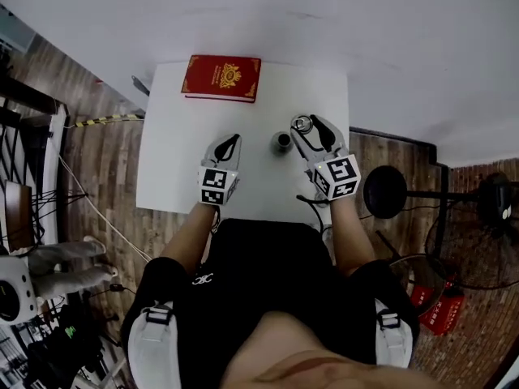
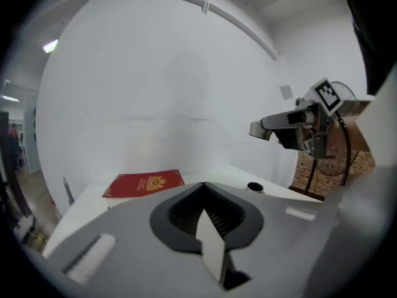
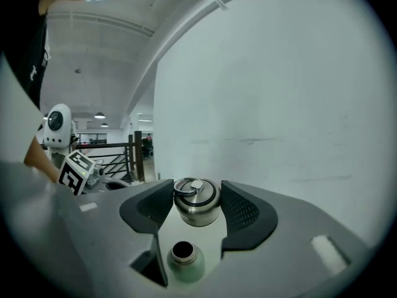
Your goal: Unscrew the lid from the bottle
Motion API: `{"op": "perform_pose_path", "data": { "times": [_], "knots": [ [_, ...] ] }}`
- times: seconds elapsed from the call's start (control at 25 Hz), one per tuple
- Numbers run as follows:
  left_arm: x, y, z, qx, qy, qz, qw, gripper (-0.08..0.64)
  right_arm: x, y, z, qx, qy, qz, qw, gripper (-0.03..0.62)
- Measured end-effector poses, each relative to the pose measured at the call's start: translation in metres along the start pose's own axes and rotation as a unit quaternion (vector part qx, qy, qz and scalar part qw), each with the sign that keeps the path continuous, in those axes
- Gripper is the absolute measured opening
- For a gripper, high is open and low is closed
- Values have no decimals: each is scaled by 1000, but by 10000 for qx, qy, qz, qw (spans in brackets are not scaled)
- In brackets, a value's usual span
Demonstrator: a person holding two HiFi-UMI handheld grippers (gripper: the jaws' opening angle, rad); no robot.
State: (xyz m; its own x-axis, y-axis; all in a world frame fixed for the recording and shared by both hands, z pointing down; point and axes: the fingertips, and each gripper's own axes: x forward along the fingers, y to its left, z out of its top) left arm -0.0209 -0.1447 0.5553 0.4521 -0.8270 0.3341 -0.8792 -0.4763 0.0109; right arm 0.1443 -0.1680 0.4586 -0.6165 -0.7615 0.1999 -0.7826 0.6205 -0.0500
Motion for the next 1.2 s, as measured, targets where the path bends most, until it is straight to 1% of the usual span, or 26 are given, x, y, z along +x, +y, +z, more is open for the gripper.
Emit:
{"op": "perform_pose_path", "data": {
  "times": [0.04, 0.12, 0.2, 0.28, 0.4, 0.48, 0.6, 0.84, 0.96, 1.2],
  "knots": [
    [-5, 7, 8, 89, -34, 168, 9998, 54, -2, -1, 3, -15, -9, -238, 9997, 244],
    [-13, 20, 30, 241, -191, 374, 9988, 54, -4, -5, 9, -24, -35, -724, 9974, 244],
    [-21, 30, 54, 254, -397, 522, 9975, 54, -10, -9, 17, 45, -122, -1099, 9939, 244],
    [-30, 40, 75, 141, -556, 655, 9962, 54, -17, -10, 25, 125, -211, -1329, 9908, 244],
    [-40, 49, 97, -100, -717, 761, 9945, 54, -25, -11, 32, 135, -260, -1551, 9875, 244],
    [-44, 50, 107, -108, -805, 773, 9937, 54, -30, -12, 36, 71, -267, -1685, 9853, 244],
    [-46, 47, 115, 91, -854, 768, 9933, 54, -33, -17, 39, 125, -320, -1787, 9833, 244],
    [-49, 42, 125, -38, -966, 718, 9927, 54, -35, -25, 38, 196, -338, -1927, 9805, 244],
    [-50, 46, 129, -40, -1005, 763, 9920, 54, -33, -23, 39, 160, -368, -1853, 9819, 244],
    [-48, 56, 125, -88, -991, 812, 9917, 54, -26, -18, 38, 128, -419, -1701, 9845, 244]
  ]
}}
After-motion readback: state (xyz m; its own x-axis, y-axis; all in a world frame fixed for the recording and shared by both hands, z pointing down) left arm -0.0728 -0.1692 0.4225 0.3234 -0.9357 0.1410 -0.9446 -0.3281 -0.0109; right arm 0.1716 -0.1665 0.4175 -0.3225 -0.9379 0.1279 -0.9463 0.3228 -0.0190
